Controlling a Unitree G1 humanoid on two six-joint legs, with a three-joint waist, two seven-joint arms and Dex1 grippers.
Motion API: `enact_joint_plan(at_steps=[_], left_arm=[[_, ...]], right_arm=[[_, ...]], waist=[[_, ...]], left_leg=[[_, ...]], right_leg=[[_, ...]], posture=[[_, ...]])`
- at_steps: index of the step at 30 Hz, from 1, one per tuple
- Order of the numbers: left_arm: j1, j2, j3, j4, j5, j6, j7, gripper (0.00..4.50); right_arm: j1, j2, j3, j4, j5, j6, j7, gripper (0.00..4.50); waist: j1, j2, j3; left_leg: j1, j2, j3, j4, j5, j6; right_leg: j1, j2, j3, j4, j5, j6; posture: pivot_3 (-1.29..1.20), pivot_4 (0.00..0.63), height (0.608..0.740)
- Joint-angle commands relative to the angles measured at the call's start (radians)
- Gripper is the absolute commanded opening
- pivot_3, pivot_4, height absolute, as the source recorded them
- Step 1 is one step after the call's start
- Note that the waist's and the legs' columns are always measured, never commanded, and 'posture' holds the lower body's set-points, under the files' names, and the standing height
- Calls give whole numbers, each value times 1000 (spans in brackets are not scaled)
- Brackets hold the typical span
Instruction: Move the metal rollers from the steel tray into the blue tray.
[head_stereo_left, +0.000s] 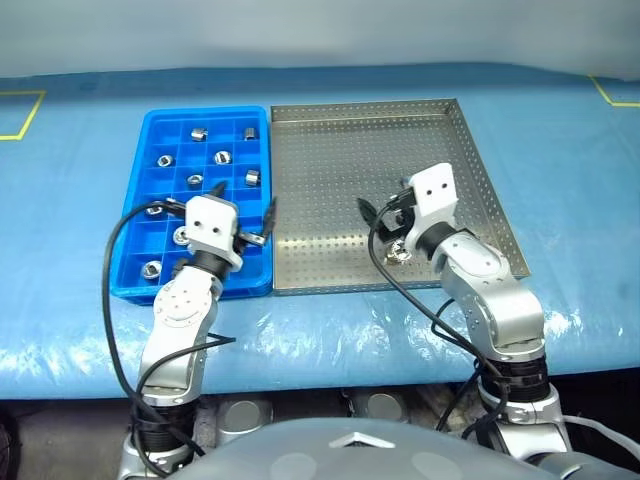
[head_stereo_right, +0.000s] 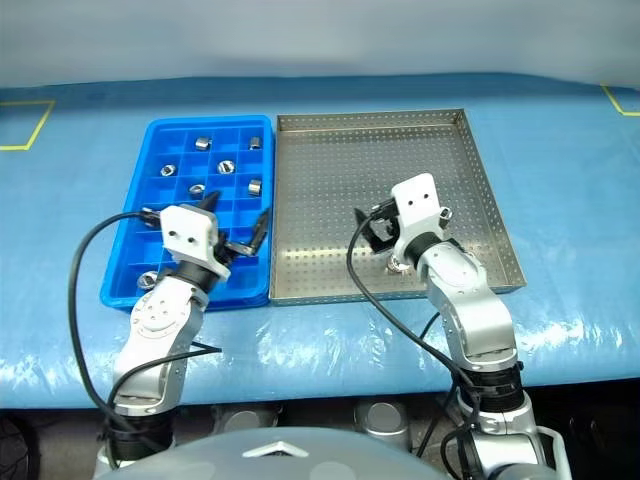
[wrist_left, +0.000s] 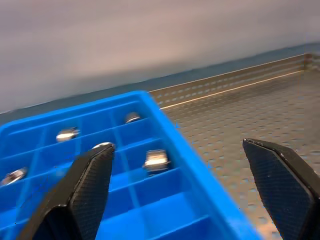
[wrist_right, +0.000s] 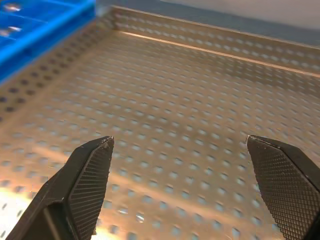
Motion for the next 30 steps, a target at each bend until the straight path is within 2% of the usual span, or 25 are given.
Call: enact_joint_plan(at_steps=[1,10,20,25,28,30], left_arm=[[-13,33,-55,-5,-68,-59,-118,4479],[4,132,-142,-22,-152,-2,-269,4479],[50,156,-156,84,-102,-128,-269,4479],[63,163,-161,145,-130,-168,-325,4479],[58,158,-150,189,-142,-198,-347,4500],[53,157,-146,215,-142,-216,-359,4500]], right_arm=[[-15,-6,-34,-58,1,149,-36,4500],[-19,8,-32,-143,69,437,-17,4500],[-27,10,-12,-139,79,486,-22,4500],[-20,2,8,-122,85,525,-16,4500],[-23,8,11,-111,81,535,-23,3859],[-32,10,11,-107,81,549,-25,3231]], waist=[[-9,0,0],[-27,1,0],[-27,1,0],[-26,1,0],[-26,2,0],[-26,3,-1]], left_leg=[[0,0,0,0,0,0],[0,0,0,0,0,1],[0,0,1,0,0,1],[0,0,1,0,0,1],[0,0,1,0,0,1],[0,0,1,0,0,1]], right_leg=[[0,0,0,0,0,0],[0,1,1,0,-3,4],[-1,1,1,0,-3,5],[-1,1,1,0,-4,5],[-1,1,1,0,-4,5],[-1,1,1,0,-4,5]], posture=[[-93,150,740],[-103,150,740],[-94,150,740],[-95,150,740],[-93,150,740],[-92,150,740]])
